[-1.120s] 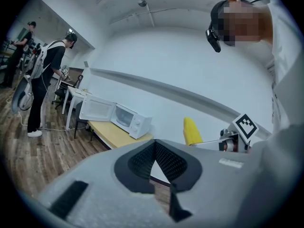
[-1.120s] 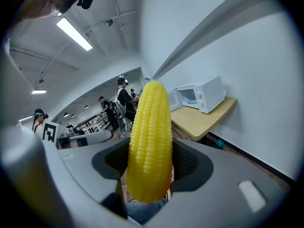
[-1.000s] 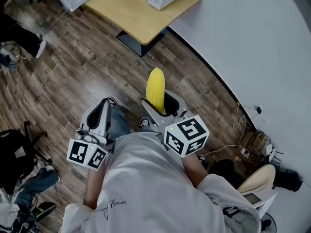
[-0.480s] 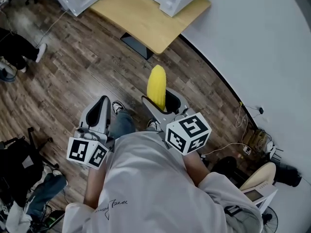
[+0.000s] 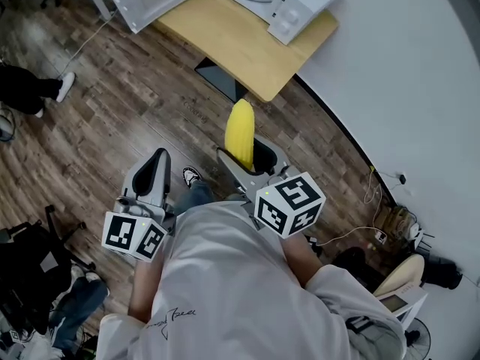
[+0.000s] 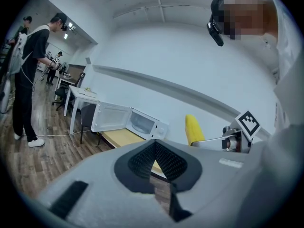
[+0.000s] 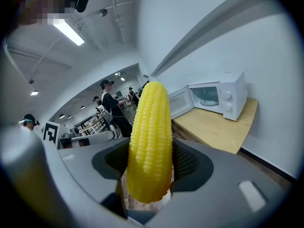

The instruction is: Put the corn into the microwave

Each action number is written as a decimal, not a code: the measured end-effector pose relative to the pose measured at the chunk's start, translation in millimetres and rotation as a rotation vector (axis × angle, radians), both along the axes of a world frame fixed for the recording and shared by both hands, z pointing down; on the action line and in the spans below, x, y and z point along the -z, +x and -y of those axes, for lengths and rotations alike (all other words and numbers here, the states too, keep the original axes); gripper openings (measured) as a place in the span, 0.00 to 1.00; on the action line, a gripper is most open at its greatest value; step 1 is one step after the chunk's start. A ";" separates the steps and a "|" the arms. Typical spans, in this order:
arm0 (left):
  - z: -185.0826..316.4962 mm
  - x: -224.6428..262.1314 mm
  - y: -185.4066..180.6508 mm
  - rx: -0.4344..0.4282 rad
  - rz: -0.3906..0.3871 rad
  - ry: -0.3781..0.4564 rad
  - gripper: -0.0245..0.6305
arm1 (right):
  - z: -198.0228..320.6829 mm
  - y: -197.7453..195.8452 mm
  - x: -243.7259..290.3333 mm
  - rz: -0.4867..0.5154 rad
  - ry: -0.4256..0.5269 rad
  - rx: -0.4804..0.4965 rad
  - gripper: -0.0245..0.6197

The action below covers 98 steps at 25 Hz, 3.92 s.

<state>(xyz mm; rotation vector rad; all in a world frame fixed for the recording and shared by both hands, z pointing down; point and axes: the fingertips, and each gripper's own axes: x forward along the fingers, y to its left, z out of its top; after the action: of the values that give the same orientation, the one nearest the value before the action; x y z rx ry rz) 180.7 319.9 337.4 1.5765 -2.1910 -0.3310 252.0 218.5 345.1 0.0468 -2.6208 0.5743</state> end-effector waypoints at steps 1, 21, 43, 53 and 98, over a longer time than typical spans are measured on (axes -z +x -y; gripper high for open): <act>-3.8 -0.2 -5.8 0.000 -0.001 0.001 0.02 | -4.7 -6.1 1.5 0.002 0.004 0.004 0.44; -20.6 7.9 -78.0 0.008 -0.004 0.055 0.02 | -20.1 -80.6 6.4 0.042 0.021 -0.007 0.44; 108.8 18.8 -212.0 -0.113 0.006 0.039 0.02 | 99.4 -199.5 0.0 0.038 -0.008 -0.121 0.44; 183.3 16.5 -250.6 -0.182 0.011 0.021 0.02 | 165.7 -234.2 -12.5 0.024 -0.028 -0.177 0.44; 359.7 19.8 -311.7 -0.585 0.019 0.025 0.02 | 297.4 -270.2 -36.0 -0.040 -0.030 -0.542 0.44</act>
<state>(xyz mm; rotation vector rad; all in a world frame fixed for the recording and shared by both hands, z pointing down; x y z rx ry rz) -131.1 -39.7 317.6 2.1385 -1.6347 -0.1607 -18.2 -78.9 381.1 0.7672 -2.5516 0.7778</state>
